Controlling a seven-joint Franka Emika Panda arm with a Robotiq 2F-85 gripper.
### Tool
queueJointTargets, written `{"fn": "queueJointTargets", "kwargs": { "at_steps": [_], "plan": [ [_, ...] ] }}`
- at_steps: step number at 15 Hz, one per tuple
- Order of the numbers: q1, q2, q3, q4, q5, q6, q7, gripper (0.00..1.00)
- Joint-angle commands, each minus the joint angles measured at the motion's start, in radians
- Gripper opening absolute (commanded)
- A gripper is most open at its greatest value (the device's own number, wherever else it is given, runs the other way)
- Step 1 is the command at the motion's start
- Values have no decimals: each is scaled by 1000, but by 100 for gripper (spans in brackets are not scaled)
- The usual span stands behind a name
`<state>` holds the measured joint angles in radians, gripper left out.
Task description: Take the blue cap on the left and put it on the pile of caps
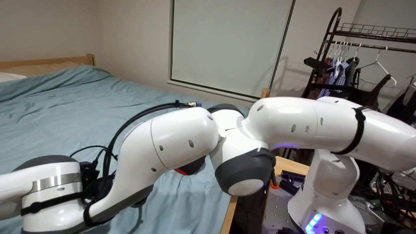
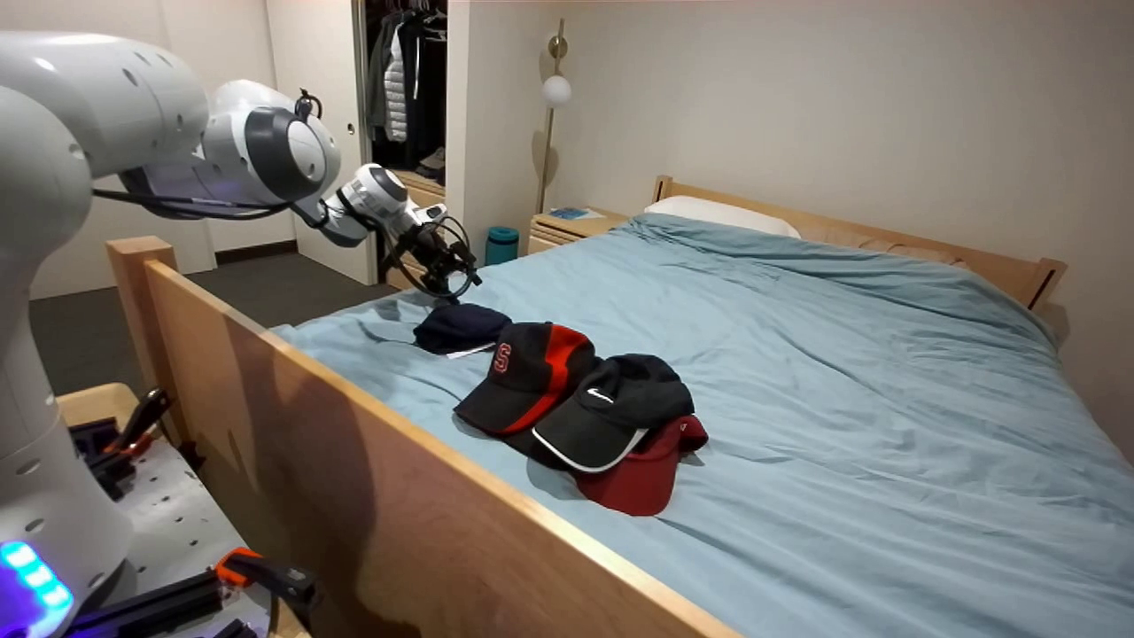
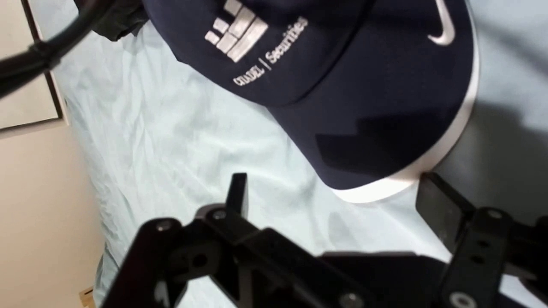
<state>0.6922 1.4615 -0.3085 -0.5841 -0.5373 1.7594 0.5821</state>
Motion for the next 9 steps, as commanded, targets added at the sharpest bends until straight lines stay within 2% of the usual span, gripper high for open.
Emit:
{"fn": "queueJointTargets", "kwargs": {
  "at_steps": [1, 5, 9],
  "plan": [
    [-3, 19, 6, 52, -28, 15, -26, 100],
    [-9, 11, 15, 22, -32, 36, -33, 100],
    [-19, 3, 24, -23, -48, 104, -70, 100]
  ]
}}
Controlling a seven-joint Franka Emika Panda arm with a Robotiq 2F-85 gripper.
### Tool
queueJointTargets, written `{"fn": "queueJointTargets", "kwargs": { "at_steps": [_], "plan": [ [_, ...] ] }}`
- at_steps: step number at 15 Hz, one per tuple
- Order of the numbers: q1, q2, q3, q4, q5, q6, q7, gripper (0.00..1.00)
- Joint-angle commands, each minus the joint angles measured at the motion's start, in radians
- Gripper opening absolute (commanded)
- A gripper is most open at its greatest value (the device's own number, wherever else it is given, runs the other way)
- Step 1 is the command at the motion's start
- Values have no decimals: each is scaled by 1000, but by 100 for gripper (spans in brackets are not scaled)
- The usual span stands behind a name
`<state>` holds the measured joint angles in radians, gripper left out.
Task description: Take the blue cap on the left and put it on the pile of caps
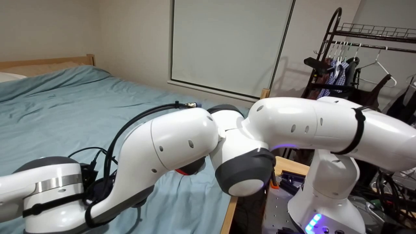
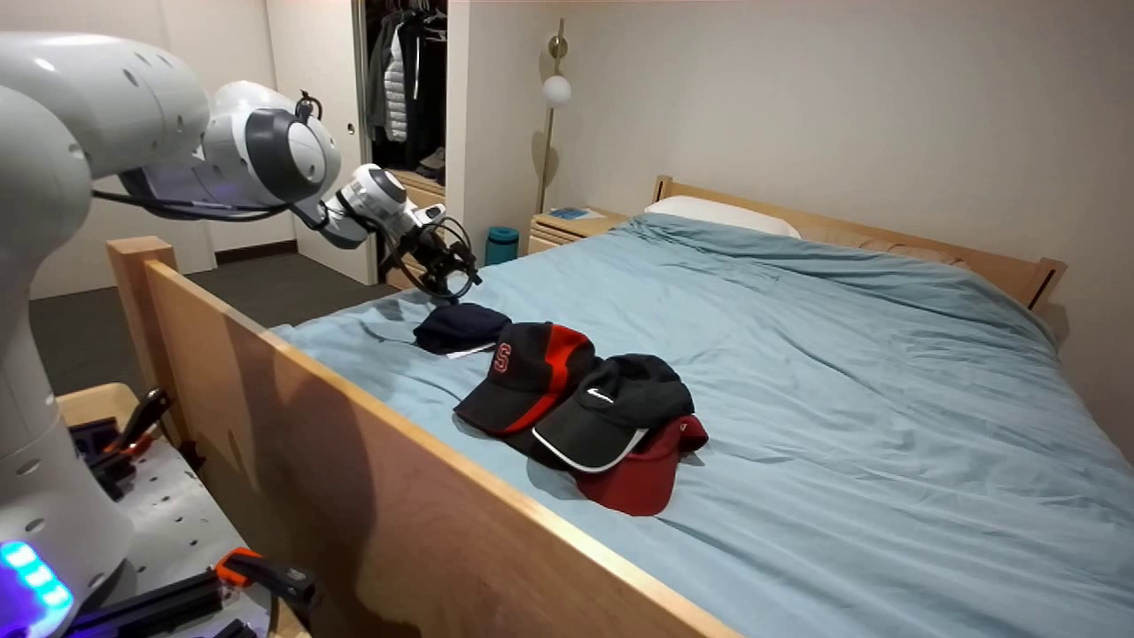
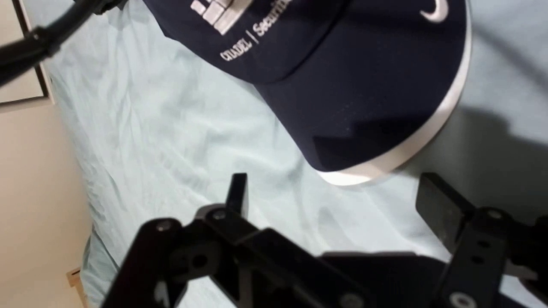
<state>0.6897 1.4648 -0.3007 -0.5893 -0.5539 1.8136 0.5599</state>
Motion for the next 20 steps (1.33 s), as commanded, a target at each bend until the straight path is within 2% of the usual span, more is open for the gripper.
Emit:
{"fn": "queueJointTargets", "kwargs": {
  "at_steps": [1, 4, 6, 12, 15, 16, 17, 20],
  "plan": [
    [-22, 1, 21, -20, -35, 81, -65, 100],
    [-35, 4, 25, -25, -33, 154, -93, 100],
    [-44, 4, 32, -21, -21, 157, -127, 100],
    [-45, 4, 53, 2, 19, -74, -185, 100],
    [-45, 3, 67, 10, 23, -152, -194, 98],
    [-46, 2, 74, 12, 24, -170, -204, 74],
    [-46, 2, 77, 14, 24, -187, -206, 74],
    [-48, 2, 90, 22, 29, -219, -220, 53]
  ]
}}
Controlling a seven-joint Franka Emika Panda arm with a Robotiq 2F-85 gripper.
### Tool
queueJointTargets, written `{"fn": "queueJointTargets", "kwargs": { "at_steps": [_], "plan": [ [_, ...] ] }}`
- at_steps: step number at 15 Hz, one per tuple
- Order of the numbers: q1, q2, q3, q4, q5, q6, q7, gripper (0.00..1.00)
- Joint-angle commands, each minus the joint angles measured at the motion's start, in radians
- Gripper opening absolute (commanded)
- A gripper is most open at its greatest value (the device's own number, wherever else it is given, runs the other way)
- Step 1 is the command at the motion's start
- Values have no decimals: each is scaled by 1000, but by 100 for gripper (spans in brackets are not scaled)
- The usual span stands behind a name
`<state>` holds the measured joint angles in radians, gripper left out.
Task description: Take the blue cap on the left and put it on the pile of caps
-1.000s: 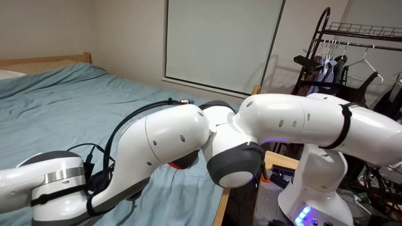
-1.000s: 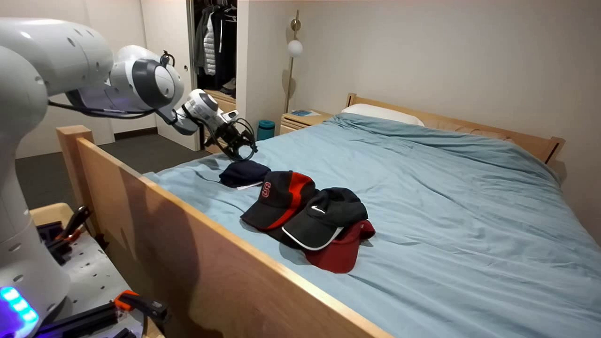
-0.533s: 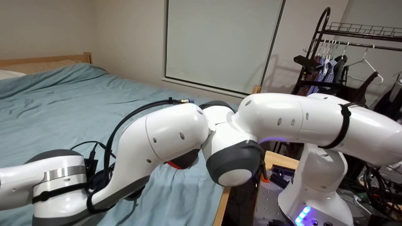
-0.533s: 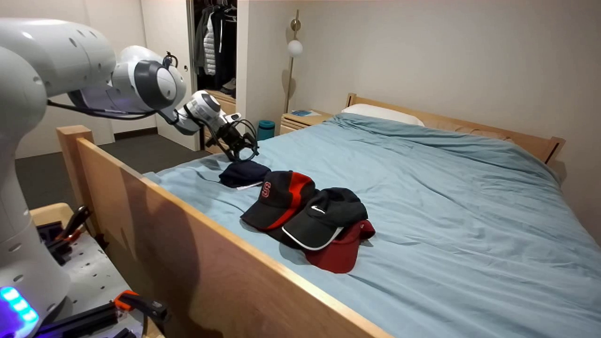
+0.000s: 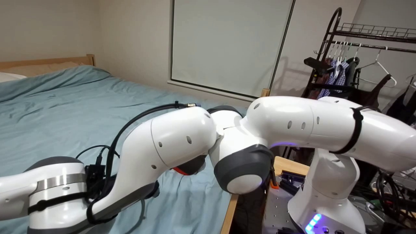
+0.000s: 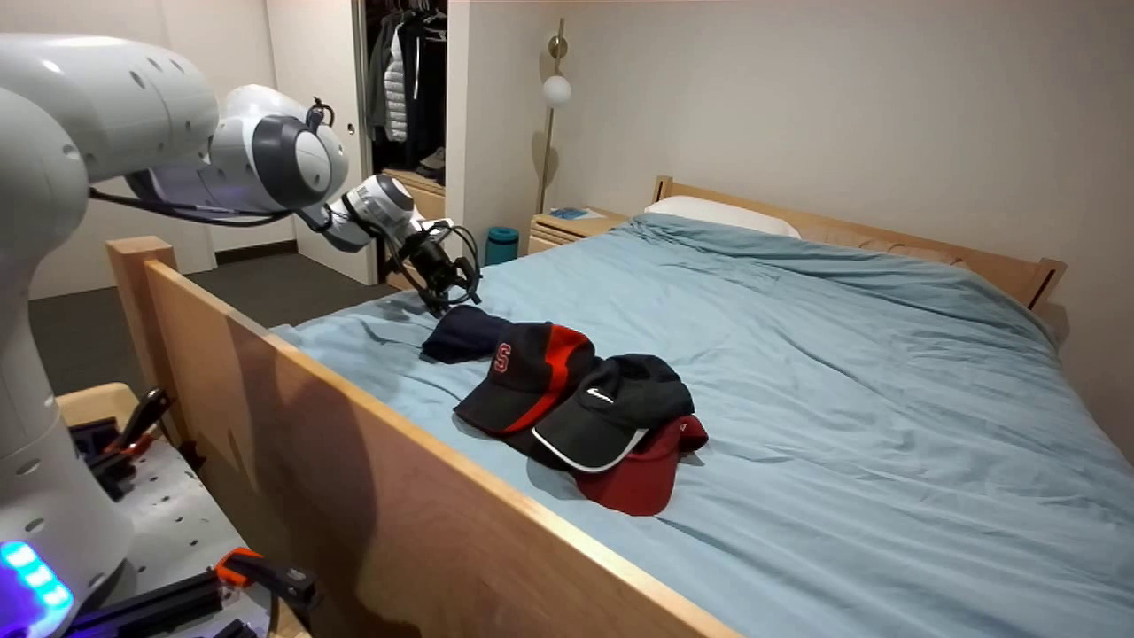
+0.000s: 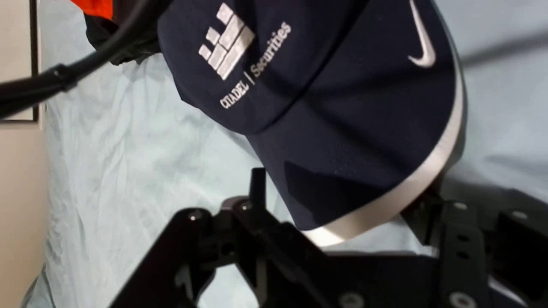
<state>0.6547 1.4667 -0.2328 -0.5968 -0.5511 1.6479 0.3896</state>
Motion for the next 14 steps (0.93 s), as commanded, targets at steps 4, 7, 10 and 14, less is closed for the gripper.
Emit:
{"fn": "queueJointTargets", "kwargs": {
  "at_steps": [4, 7, 10, 14],
  "plan": [
    [-31, 0, 59, 43, 62, -55, -138, 27],
    [-47, -3, 76, 53, 80, -46, -210, 11],
    [-62, 23, 72, 126, 81, -69, -304, 2],
    [-68, -59, 62, 73, 33, -42, -522, 5]
  ]
}}
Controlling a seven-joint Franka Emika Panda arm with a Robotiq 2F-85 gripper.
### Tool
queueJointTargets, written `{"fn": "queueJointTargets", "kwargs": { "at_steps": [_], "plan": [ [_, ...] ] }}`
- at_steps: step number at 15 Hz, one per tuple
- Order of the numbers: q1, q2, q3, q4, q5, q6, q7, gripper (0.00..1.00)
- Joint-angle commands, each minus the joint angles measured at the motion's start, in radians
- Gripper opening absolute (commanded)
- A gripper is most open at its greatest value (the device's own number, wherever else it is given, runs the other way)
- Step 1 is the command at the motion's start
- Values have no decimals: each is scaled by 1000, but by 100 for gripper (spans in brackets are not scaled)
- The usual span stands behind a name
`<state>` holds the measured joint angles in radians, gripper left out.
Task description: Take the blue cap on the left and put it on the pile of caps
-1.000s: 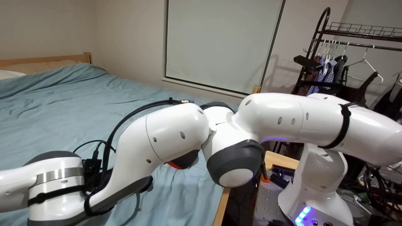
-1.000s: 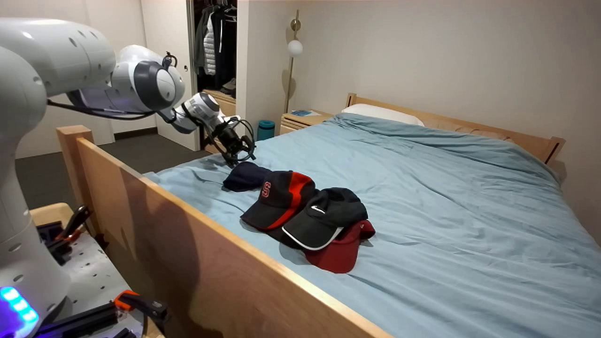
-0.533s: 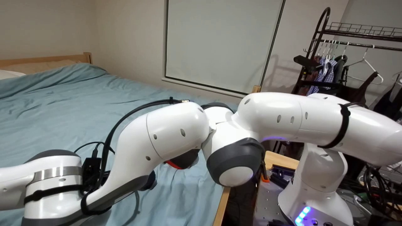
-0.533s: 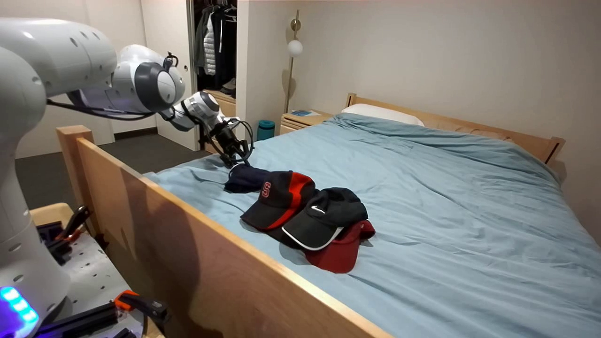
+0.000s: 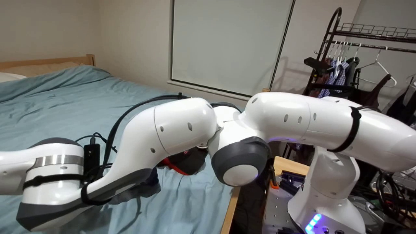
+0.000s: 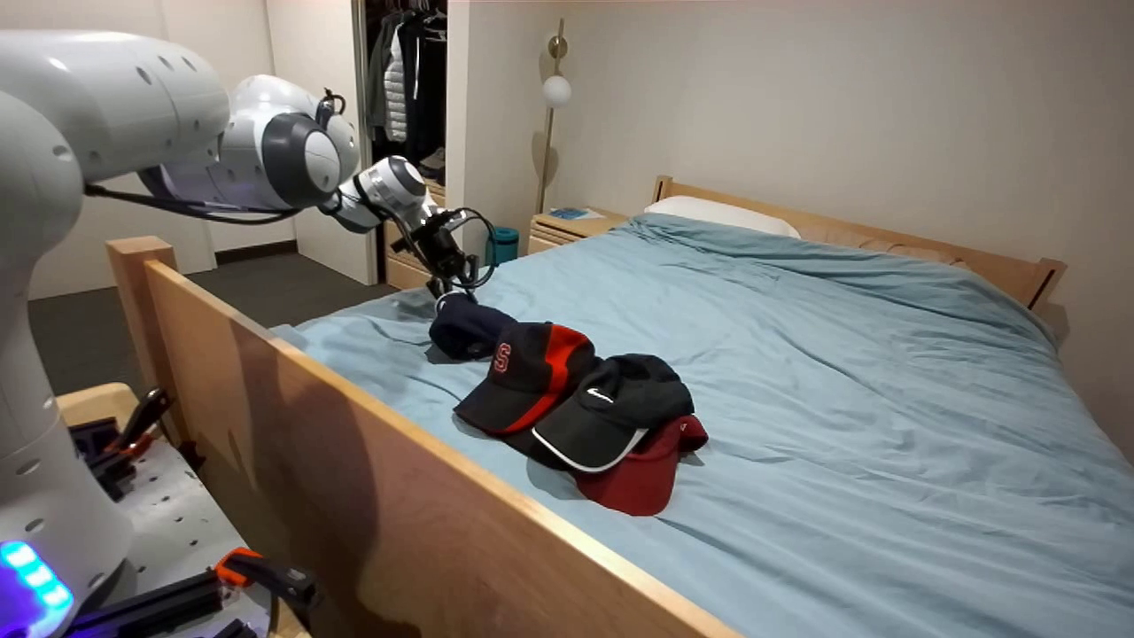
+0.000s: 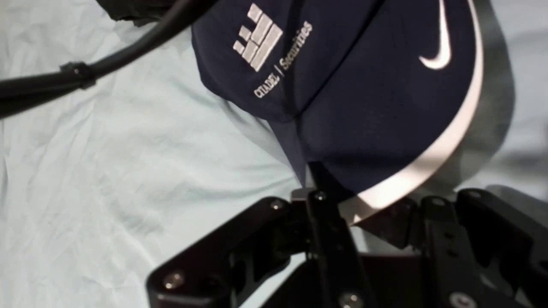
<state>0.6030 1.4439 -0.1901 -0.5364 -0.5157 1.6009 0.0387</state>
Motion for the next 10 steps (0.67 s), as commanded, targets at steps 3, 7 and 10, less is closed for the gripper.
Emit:
{"fn": "queueJointTargets", "kwargs": {
  "at_steps": [3, 7, 10],
  "plan": [
    [-8, -91, -16, 15, -48, -33, -370, 4],
    [-2, -161, -12, 16, -60, -11, -618, 4],
    [-2, -156, -20, 23, -42, -2, -588, 7]
  ]
}}
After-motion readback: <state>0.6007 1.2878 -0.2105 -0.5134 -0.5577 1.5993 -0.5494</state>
